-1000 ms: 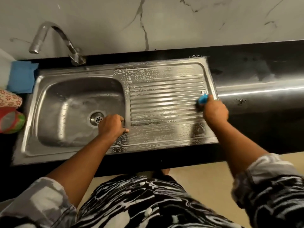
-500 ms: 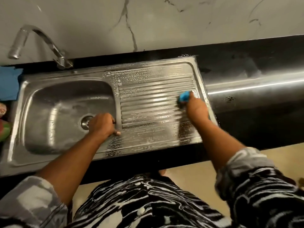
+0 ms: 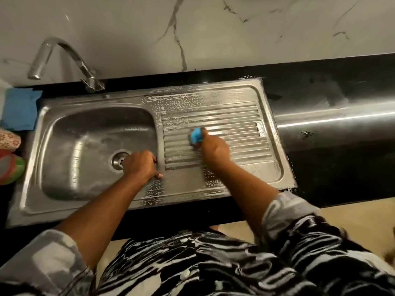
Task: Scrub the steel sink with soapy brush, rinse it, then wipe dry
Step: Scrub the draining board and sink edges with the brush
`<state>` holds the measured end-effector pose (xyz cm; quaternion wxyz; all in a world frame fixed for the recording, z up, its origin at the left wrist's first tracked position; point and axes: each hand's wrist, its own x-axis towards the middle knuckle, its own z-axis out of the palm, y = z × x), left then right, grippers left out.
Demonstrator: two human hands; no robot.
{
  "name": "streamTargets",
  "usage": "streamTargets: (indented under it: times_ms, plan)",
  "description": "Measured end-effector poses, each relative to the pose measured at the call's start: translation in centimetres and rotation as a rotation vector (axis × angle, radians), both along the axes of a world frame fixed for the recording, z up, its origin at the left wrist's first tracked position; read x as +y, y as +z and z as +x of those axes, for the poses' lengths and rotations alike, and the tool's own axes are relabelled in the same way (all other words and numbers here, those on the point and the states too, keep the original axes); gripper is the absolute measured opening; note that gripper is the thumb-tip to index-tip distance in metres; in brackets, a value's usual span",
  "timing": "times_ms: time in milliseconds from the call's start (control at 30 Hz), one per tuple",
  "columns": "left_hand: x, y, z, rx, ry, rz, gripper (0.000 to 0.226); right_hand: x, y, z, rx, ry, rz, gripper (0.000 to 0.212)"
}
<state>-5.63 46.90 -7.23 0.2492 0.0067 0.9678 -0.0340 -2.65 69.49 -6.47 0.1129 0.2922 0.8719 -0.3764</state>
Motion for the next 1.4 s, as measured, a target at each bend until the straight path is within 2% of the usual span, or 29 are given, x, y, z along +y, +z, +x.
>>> streamTargets:
  times_ms: [67, 167, 233, 367, 467, 500, 567, 633, 733, 833, 900, 967, 1067, 1133, 1233, 1267, 1333, 1367, 1400]
  plan:
    - [-0.1, -0.2, 0.3, 0.032, -0.024, 0.003, 0.056, 5.2, 0.1, 0.0, -0.024, -0.059, 0.089, 0.071]
    - [-0.5, -0.2, 0.8, 0.062, -0.013, 0.033, 0.053, 13.4, 0.0, 0.5, -0.093, -0.069, 0.315, 0.042]
    - [-0.7, -0.5, 1.0, 0.081, -0.020, 0.057, 0.052, 16.2, 0.0, 1.1, -0.096, -0.145, 0.406, 0.037]
    - [-1.1, -0.9, 1.4, 0.100, -0.013, 0.100, 0.055, 9.7, 1.2, 0.7, -0.057, -0.147, 0.315, 0.042]
    - [-1.0, -1.0, 1.3, 0.096, -0.008, 0.101, 0.051, -0.6, 1.3, 0.1, -0.053, -0.074, 0.060, 0.065]
    - [-1.0, -1.0, 1.2, 0.099, -0.005, 0.101, 0.047, -3.6, 1.1, -0.2, -0.045, -0.025, -0.011, 0.066]
    - [-1.1, -1.1, 1.1, 0.108, 0.012, 0.106, 0.037, -7.7, 1.4, -0.5, -0.042, 0.155, -0.035, 0.053]
    - [-1.3, -1.0, 1.2, 0.112, 0.024, 0.122, 0.039, -7.0, 1.2, -0.9, -0.049, 0.188, 0.013, 0.052]
    - [-1.8, -1.2, 1.6, 0.097, 0.023, 0.167, 0.051, -0.5, -0.2, -0.1, -0.038, -0.057, 0.045, 0.078]
    - [-2.7, -1.6, 2.1, 0.093, 0.070, 0.249, 0.057, 5.8, -1.5, 0.9, -0.048, -0.227, 0.141, 0.087]
    - [-3.3, -1.9, 2.6, 0.089, 0.095, 0.302, 0.057, 7.1, -1.4, 1.3, -0.046, -0.203, 0.251, 0.077]
    - [-4.0, -2.2, 3.0, 0.079, 0.103, 0.333, 0.057, 4.7, -1.4, 1.2, -0.049, -0.137, 0.333, 0.066]
    - [-4.3, -2.6, 3.1, 0.071, 0.088, 0.354, 0.058, -3.7, -1.7, 0.3, -0.009, 0.011, 0.256, 0.066]
    - [-4.5, -2.7, 2.9, 0.056, 0.079, 0.358, 0.057, -9.3, -1.0, -0.8, 0.004, 0.042, 0.114, 0.066]
    - [-4.8, -2.8, 2.7, 0.050, 0.040, 0.345, 0.054, -12.5, -0.8, -2.6, -0.050, 0.178, 0.150, 0.039]
    - [-4.9, -2.9, 2.6, 0.051, 0.021, 0.343, 0.053, -12.2, -1.3, -2.9, -0.072, 0.165, 0.162, 0.040]
    - [-5.1, -3.1, 2.4, 0.065, -0.018, 0.345, 0.052, -10.9, -1.6, -2.2, -0.055, 0.145, 0.209, 0.060]
    - [-5.2, -3.2, 2.4, 0.073, -0.035, 0.344, 0.052, -10.6, -1.7, -1.1, -0.052, 0.136, 0.237, 0.061]
    - [-5.3, -3.3, 2.3, 0.074, -0.046, 0.344, 0.054, -10.2, -2.0, 0.2, -0.054, 0.195, 0.319, 0.050]
